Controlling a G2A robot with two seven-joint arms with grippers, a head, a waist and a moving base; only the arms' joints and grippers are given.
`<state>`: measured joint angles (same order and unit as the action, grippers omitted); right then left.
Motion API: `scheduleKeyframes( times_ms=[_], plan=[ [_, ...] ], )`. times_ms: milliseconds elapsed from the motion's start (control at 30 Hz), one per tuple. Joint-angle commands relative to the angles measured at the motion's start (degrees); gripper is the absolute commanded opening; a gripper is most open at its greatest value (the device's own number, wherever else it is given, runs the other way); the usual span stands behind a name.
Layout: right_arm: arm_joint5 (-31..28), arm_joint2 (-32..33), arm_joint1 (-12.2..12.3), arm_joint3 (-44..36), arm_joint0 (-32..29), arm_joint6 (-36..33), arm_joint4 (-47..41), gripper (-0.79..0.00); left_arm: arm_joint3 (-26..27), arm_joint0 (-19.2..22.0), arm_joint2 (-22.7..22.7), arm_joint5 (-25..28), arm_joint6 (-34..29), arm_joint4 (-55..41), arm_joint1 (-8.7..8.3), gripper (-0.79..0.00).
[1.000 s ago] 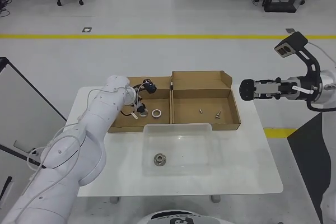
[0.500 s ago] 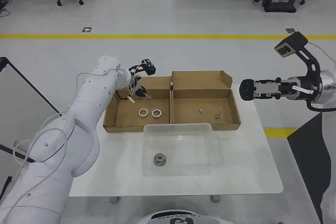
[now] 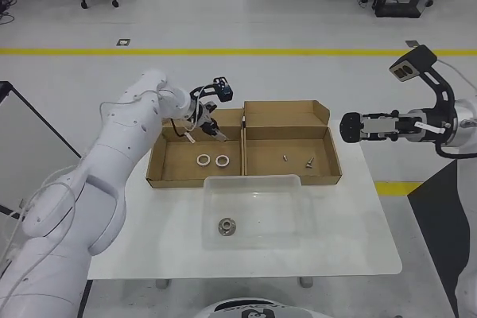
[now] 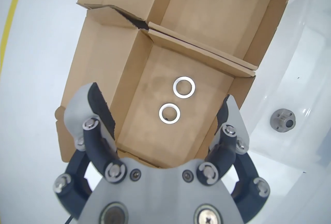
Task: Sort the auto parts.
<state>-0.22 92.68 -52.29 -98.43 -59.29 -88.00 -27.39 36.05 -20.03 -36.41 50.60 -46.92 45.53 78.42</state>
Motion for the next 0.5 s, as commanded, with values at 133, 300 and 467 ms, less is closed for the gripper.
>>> scheduleKeyframes(
  times_ms=[133, 300, 467],
  plan=[
    [0.0, 0.0, 0.0, 0.0, 0.0, 0.0, 0.0, 0.0, 22.0, -9.95, -7.57, -7.94, -11.11, -5.05, -5.64, 0.0],
    [0.0, 0.0, 0.0, 0.0, 0.0, 0.0, 0.0, 0.0, 22.0, -9.95, -7.57, -7.94, -11.11, -5.05, -5.64, 0.0],
    [0.0, 0.0, 0.0, 0.0, 0.0, 0.0, 0.0, 0.0, 22.0, -9.95, -7.57, -7.94, -11.11, -5.05, -5.64, 0.0]
  ],
)
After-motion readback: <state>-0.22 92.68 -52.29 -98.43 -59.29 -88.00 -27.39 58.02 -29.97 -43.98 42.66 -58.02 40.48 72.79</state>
